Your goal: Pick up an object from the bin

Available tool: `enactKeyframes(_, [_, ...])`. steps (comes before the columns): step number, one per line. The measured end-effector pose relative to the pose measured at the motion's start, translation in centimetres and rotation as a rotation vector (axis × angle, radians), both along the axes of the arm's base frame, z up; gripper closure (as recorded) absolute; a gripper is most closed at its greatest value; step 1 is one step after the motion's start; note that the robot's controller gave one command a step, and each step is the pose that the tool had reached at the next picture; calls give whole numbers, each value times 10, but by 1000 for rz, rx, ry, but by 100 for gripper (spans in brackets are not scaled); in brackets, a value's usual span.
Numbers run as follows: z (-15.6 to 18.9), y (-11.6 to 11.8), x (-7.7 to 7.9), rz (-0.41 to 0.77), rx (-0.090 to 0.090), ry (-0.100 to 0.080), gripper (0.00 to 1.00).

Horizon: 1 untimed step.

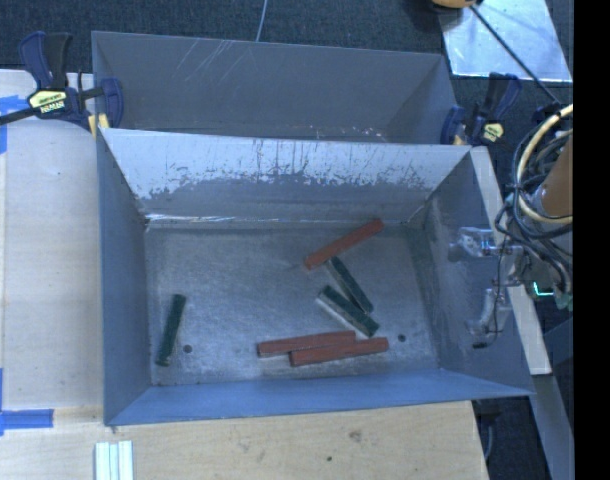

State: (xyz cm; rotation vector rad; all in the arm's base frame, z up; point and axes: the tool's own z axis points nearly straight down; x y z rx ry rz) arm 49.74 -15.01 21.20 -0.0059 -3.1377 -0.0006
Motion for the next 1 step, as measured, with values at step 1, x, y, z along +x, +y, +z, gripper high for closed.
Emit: enactKeyframes(1, [4, 1, 2, 3, -2, -8, 0])
